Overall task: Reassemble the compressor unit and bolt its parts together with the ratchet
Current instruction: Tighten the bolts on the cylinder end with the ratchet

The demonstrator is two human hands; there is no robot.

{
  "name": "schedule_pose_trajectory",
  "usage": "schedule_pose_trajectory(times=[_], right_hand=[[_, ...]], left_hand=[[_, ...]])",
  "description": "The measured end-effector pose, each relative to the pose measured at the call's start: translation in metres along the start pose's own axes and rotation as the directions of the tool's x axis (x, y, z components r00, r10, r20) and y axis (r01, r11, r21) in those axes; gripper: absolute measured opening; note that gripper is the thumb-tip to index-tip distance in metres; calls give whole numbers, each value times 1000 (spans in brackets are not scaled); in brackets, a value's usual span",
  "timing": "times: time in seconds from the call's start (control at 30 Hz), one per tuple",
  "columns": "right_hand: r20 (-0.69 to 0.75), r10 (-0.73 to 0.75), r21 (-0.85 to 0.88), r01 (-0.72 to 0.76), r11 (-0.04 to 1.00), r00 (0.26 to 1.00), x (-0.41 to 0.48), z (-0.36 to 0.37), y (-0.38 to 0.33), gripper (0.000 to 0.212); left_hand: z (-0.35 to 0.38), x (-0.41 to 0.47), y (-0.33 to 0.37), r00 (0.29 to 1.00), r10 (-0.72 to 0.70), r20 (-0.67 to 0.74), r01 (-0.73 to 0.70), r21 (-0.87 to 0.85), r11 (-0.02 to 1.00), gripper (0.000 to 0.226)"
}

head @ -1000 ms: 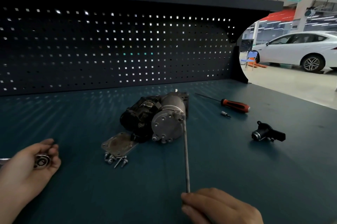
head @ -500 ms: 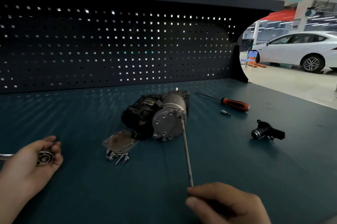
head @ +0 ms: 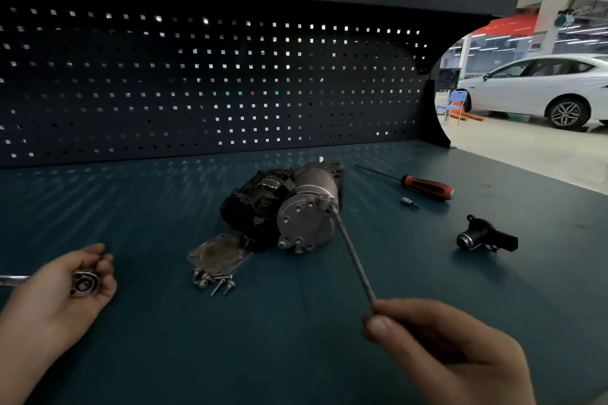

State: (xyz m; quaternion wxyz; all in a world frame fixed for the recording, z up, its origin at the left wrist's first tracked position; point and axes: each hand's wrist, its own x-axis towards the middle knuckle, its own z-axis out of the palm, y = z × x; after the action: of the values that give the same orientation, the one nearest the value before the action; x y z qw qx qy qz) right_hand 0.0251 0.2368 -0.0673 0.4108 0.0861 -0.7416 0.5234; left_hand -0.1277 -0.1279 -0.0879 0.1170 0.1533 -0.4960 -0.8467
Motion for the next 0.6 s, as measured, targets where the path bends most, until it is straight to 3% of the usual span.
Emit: schedule_pose_trajectory(times=[0.07, 0.2, 0.3, 0.43, 0.53, 0.6], right_hand=[[141, -100, 138, 80, 987, 985, -5, 13, -21, 21], [307, -248, 111, 225, 968, 919, 25, 25, -32, 28], [403, -308, 62, 310, 949, 862, 37, 34, -36, 19], [439, -364, -162, 471, 867, 822, 42, 33, -19, 19], [391, -252, -186, 344, 920, 885, 50, 25, 1, 16], [380, -269, -219, 369, 903, 885, 57, 27, 6, 19]], left_hand=[[1, -2, 1, 1000, -16, 21, 16, 5, 1000, 25], [1, -4, 1, 999, -36, 30, 36, 6, 999, 26], [2, -6, 1, 999, -45, 28, 44, 7, 999, 25], [0, -2, 0, 999, -43, 19, 42, 4, 999, 24], [0, 1, -1, 999, -50, 19, 50, -16, 999, 25], [-1, 2, -2, 998, -53, 16, 53, -26, 998, 25]])
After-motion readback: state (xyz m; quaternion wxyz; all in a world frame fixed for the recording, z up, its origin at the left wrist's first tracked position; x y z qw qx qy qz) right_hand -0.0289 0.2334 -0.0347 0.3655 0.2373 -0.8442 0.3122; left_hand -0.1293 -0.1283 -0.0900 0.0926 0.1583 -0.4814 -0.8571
